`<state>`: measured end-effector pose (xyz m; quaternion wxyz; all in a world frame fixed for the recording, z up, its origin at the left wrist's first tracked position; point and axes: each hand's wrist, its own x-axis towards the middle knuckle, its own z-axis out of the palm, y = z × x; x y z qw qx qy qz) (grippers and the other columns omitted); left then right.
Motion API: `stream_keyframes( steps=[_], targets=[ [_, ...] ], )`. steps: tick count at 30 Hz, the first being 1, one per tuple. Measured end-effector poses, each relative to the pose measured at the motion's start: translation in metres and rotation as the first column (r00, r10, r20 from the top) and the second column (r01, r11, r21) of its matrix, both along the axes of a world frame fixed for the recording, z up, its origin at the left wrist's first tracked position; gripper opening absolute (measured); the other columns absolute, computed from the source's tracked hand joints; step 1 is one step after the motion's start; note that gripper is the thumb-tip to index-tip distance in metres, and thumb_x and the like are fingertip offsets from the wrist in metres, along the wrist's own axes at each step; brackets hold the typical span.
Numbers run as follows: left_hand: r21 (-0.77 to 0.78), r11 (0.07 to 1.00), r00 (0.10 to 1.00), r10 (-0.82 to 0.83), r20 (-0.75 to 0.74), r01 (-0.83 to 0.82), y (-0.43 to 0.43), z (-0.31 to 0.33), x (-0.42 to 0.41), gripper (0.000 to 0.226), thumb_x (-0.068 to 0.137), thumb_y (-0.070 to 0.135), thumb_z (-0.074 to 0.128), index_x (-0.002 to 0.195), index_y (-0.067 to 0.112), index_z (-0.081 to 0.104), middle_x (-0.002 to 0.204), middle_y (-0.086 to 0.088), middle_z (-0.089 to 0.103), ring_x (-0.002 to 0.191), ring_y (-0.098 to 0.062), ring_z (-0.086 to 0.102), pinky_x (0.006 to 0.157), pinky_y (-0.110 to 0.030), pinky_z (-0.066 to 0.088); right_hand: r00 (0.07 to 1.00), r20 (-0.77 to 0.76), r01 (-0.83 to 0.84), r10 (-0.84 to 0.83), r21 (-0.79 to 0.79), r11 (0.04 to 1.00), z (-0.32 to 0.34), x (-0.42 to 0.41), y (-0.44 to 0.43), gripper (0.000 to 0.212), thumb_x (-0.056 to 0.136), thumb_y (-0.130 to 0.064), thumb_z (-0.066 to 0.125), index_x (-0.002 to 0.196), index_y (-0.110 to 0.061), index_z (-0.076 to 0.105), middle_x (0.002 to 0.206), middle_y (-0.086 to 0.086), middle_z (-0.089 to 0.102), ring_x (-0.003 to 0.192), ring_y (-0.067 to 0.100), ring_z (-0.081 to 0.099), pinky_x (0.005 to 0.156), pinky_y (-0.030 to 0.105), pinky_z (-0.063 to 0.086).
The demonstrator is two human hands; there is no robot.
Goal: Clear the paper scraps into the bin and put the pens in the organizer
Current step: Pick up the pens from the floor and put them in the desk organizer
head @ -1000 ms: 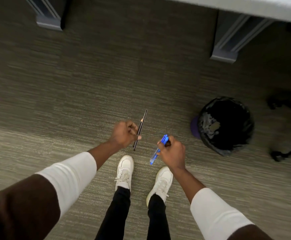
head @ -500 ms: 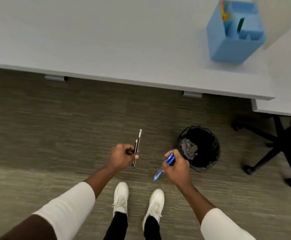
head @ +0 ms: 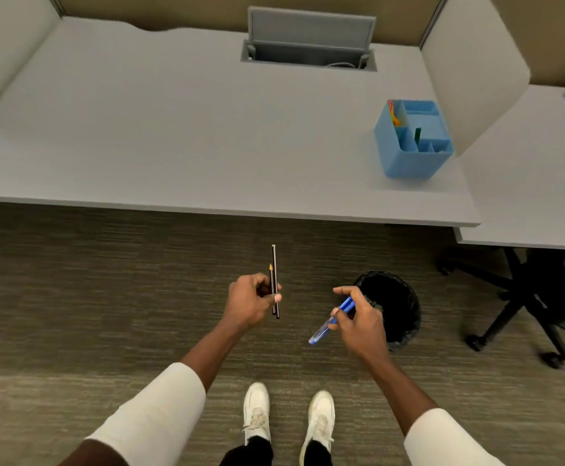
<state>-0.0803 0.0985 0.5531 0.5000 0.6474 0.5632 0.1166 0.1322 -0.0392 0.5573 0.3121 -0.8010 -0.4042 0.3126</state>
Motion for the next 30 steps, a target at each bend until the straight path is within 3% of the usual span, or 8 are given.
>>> stream_keyframes(
  steps=[3, 8, 13, 19, 25, 30],
  targets=[
    [0.033, 0.999, 1.0, -0.008, -0.009, 0.008, 0.016, 0.026, -0.011, 0.018, 0.084, 0.019, 0.086, 0.099, 0.025, 0.08, 0.088, 0.012, 0.078, 0.081, 0.005, 0.07, 0.065, -0.002, 0.047, 1.0, 0.026, 0.006, -0.007, 0.026, 1.0, 0.021, -0.008, 0.016, 0.028, 0.098, -0.007, 0.067, 0.118, -0.026, 0.063, 0.08, 0.001, 0.069, 0.067, 0.002, 0.076, 0.066, 0.032, 0.063],
    [0.053, 0.998, 0.999, -0.039, -0.021, 0.04, 0.044, 0.05, -0.015, 0.021, 0.086, 0.021, 0.083, 0.105, 0.027, 0.076, 0.094, 0.014, 0.074, 0.089, 0.005, 0.067, 0.069, -0.006, 0.046, 0.999, 0.013, 0.039, -0.04, 0.039, 0.998, 0.043, -0.002, 0.042, 0.036, 0.097, -0.009, 0.07, 0.126, -0.027, 0.058, 0.087, 0.0, 0.071, 0.074, 0.003, 0.076, 0.059, 0.017, 0.057],
    [0.091, 0.993, 0.997, -0.074, -0.026, 0.076, 0.061, 0.068, -0.001, 0.02, 0.086, 0.022, 0.083, 0.104, 0.026, 0.076, 0.094, 0.013, 0.075, 0.091, 0.001, 0.069, 0.072, -0.008, 0.047, 0.992, 0.022, 0.121, -0.123, 0.065, 0.99, 0.064, 0.014, 0.054, 0.045, 0.092, -0.013, 0.078, 0.126, -0.029, 0.052, 0.09, -0.002, 0.07, 0.075, 0.005, 0.076, 0.068, 0.024, 0.062],
    [0.092, 0.989, 0.993, -0.12, -0.003, 0.12, 0.071, 0.075, 0.036, 0.01, 0.09, 0.027, 0.079, 0.1, 0.026, 0.077, 0.091, 0.009, 0.078, 0.087, -0.005, 0.075, 0.088, -0.031, 0.063, 0.985, 0.026, 0.164, -0.168, 0.107, 0.981, 0.079, 0.049, 0.057, 0.029, 0.095, -0.016, 0.075, 0.116, -0.029, 0.06, 0.093, -0.002, 0.073, 0.074, -0.002, 0.076, 0.067, 0.015, 0.058],
    [0.109, 0.984, 0.99, -0.138, -0.005, 0.138, 0.093, 0.084, 0.093, 0.01, 0.093, 0.031, 0.076, 0.099, 0.023, 0.076, 0.089, 0.007, 0.078, 0.079, -0.002, 0.075, 0.081, -0.021, 0.062, 0.969, -0.028, 0.248, -0.247, 0.103, 0.963, 0.085, 0.103, 0.075, 0.024, 0.099, -0.013, 0.07, 0.119, -0.024, 0.061, 0.099, 0.001, 0.072, 0.074, -0.004, 0.074, 0.062, 0.004, 0.05],
    [0.135, 0.985, 0.993, -0.107, -0.043, 0.112, 0.124, 0.098, 0.146, 0.015, 0.093, 0.03, 0.076, 0.104, 0.02, 0.076, 0.093, 0.007, 0.076, 0.084, -0.006, 0.074, 0.084, -0.025, 0.057, 0.955, -0.026, 0.296, -0.295, 0.142, 0.945, 0.097, 0.166, 0.107, 0.026, 0.097, -0.008, 0.071, 0.116, -0.024, 0.064, 0.106, 0.001, 0.071, 0.085, 0.008, 0.077, 0.069, 0.008, 0.055]
  ],
)
